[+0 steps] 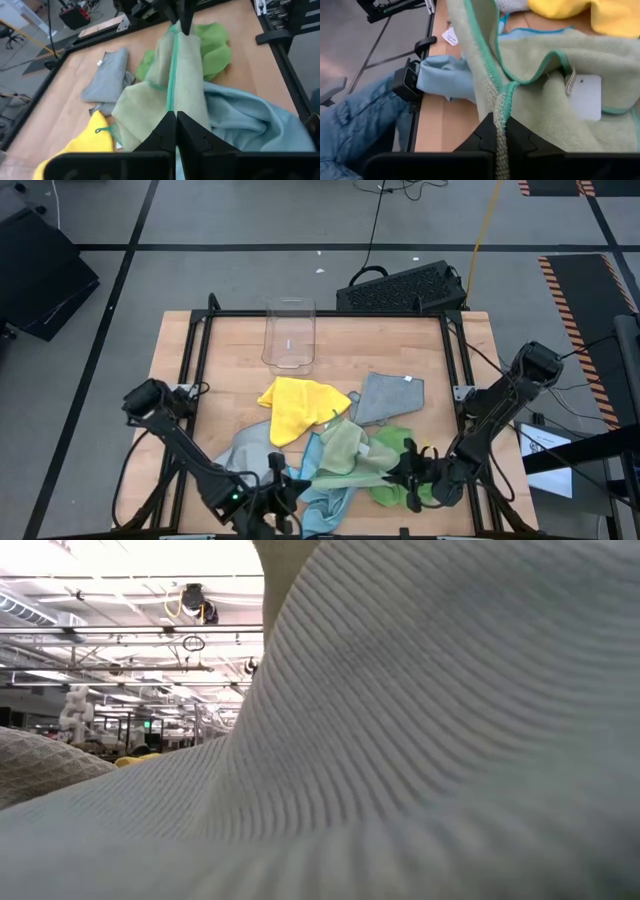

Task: Fold microfiber towels
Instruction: Fold the light green microfiber cloth

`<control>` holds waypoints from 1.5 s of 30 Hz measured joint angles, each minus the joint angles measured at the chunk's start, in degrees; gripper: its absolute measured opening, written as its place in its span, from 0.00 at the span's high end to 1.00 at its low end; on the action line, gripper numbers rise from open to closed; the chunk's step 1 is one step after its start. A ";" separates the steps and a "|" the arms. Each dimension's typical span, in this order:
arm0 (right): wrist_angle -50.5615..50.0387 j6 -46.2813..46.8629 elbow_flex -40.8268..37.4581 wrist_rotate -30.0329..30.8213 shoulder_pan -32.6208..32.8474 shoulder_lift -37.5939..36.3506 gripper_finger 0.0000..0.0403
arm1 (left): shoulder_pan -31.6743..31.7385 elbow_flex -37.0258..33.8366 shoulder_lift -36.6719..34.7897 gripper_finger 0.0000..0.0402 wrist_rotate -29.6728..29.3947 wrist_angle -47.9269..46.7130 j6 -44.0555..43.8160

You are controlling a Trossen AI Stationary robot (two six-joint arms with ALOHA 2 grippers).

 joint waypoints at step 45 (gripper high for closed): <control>0.93 -0.89 -4.57 2.59 1.45 2.27 0.59 | 10.21 -0.77 -0.07 0.99 11.61 -10.31 -22.65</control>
